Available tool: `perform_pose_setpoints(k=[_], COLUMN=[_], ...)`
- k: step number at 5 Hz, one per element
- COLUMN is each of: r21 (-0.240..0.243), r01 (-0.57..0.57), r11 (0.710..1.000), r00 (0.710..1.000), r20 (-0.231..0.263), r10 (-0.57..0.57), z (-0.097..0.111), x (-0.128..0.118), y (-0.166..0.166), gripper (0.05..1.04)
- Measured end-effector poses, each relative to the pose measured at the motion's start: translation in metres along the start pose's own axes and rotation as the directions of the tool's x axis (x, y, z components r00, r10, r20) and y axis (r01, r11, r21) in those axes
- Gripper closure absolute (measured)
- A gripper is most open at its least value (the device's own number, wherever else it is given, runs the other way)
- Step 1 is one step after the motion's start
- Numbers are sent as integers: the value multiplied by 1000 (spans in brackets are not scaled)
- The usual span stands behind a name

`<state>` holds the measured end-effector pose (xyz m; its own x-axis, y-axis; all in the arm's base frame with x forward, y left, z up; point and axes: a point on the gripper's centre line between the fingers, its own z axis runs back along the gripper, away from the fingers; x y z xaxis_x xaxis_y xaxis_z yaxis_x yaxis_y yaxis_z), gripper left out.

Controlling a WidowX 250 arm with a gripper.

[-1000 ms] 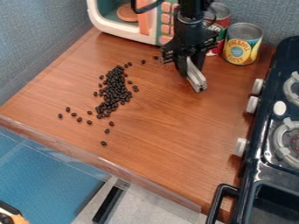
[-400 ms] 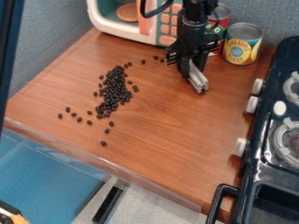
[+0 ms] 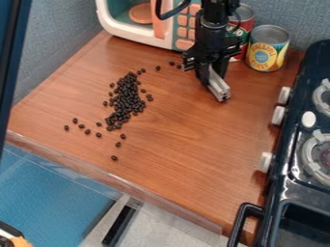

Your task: Sweep into pile

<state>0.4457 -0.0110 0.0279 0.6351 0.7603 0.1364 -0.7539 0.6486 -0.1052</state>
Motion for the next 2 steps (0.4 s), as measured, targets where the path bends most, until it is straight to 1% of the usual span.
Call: perform_pose_setpoints(k=[1,2], r21=[-4,2], r01=[-10,-18], r11=[1000,1000], r00=[1000,1000], r20=[-5,-14], r10=[10,18], z=[1,-5], x=[2,4], y=[1,4], gripper=[711,711])
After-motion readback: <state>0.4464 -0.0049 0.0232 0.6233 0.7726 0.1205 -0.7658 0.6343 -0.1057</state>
